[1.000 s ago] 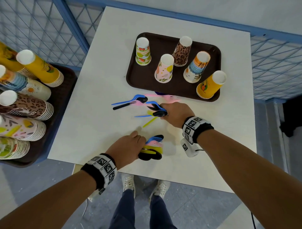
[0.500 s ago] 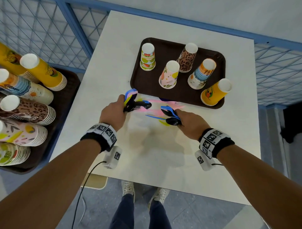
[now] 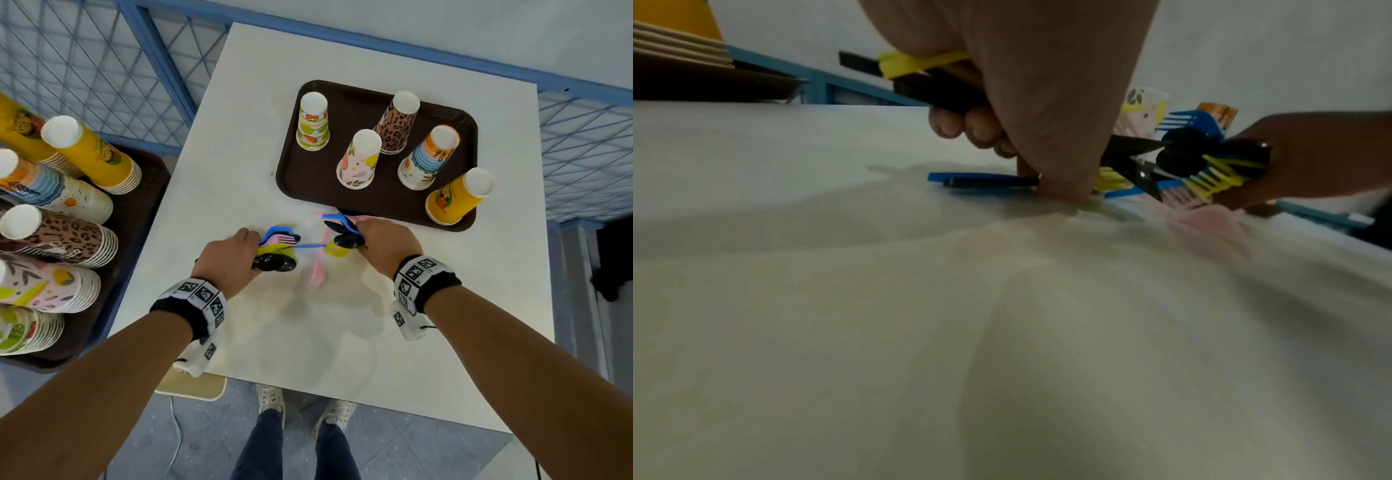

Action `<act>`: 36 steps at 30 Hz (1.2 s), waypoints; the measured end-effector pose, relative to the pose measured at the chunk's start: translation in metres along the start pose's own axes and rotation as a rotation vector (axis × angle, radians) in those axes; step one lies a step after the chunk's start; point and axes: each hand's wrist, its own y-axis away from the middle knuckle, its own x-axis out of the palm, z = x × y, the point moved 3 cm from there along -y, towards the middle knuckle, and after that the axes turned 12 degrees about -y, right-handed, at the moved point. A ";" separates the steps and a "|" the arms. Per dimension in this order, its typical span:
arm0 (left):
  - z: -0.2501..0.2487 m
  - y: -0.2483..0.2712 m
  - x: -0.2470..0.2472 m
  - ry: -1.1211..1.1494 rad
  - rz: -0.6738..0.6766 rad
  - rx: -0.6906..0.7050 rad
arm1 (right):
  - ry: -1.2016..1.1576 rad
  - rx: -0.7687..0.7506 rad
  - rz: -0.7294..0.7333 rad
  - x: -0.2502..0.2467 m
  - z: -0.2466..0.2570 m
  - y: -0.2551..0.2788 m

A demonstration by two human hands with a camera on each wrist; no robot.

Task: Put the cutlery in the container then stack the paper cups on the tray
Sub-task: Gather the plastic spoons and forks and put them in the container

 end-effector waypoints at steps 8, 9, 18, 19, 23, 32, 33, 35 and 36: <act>0.001 0.006 0.011 -0.117 -0.064 0.052 | -0.085 0.010 -0.044 0.003 -0.021 0.020; 0.000 0.005 0.011 -0.117 -0.080 0.057 | -0.114 0.009 -0.071 0.000 -0.022 0.021; -0.022 0.007 -0.012 -0.002 -0.171 0.280 | -0.026 0.000 -0.085 -0.013 0.008 -0.006; -0.030 0.005 -0.013 -0.008 -0.163 0.342 | -0.018 0.010 -0.077 -0.013 0.009 -0.010; -0.062 -0.016 -0.021 -0.041 -0.176 0.503 | -0.014 0.063 -0.060 -0.008 0.009 -0.013; -0.088 -0.028 -0.025 -0.151 -0.199 0.571 | -0.075 0.117 -0.015 -0.009 -0.008 0.007; -0.089 -0.027 -0.022 -0.131 -0.225 0.565 | -0.122 0.129 -0.036 -0.009 -0.011 0.011; -0.091 -0.020 -0.018 -0.077 -0.258 0.530 | -0.201 0.163 -0.063 -0.009 -0.019 0.019; -0.092 -0.015 -0.018 -0.054 -0.280 0.497 | -0.222 0.178 -0.064 -0.009 -0.022 0.023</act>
